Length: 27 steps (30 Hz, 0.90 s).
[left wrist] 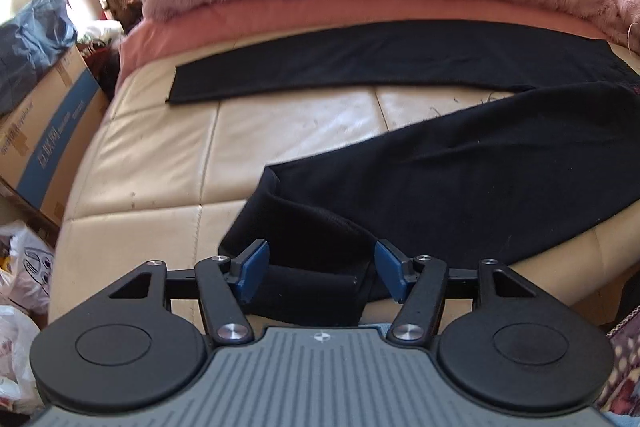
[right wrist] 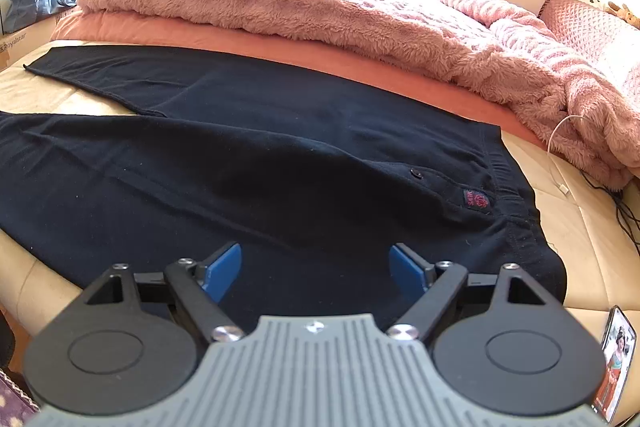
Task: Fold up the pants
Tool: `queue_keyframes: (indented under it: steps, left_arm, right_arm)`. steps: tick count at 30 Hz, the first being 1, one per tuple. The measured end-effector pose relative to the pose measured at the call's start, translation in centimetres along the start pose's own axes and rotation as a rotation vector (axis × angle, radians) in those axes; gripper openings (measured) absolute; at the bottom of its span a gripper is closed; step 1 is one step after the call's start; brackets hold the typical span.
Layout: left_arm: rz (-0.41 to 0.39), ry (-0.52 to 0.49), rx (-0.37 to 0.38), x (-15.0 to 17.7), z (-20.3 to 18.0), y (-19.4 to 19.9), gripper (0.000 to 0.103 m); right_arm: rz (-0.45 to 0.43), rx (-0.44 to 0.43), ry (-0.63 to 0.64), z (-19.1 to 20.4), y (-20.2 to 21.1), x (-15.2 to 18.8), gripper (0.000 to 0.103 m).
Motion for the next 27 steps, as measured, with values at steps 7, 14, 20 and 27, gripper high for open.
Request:
queue_keyframes:
  steps: [7,14,20,27]
  left_arm:
    - [0.082,0.088,-0.023,-0.1,-2.8,-4.4,0.071]
    - [0.139,0.238,-0.114,-0.3,-2.8,-6.7,0.038]
    - [0.06,0.268,-0.096,-2.7,-0.1,-3.6,0.001]
    - [0.042,0.112,-0.252,-7.9,7.0,-0.6,0.0]
  right_arm:
    - [-0.002,0.001,-0.002,0.0,0.1,0.0,0.078]
    - [0.027,0.008,-0.045,-0.7,-0.3,-0.2,0.081]
    - [0.073,-0.061,0.05,-1.6,0.2,-0.4,0.075]
    - [0.13,-0.007,0.15,-4.1,0.7,1.2,0.075]
Point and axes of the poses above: each gripper's, at about its wrist camera, not at the fingertips, and y roughly against the way its jaws point, z to its left, x to its underside, the point moved 5 cm from there along -y, roughly the way its jaws point, and after that the axes turned 9 degrees about y, right-handed, at the moved point
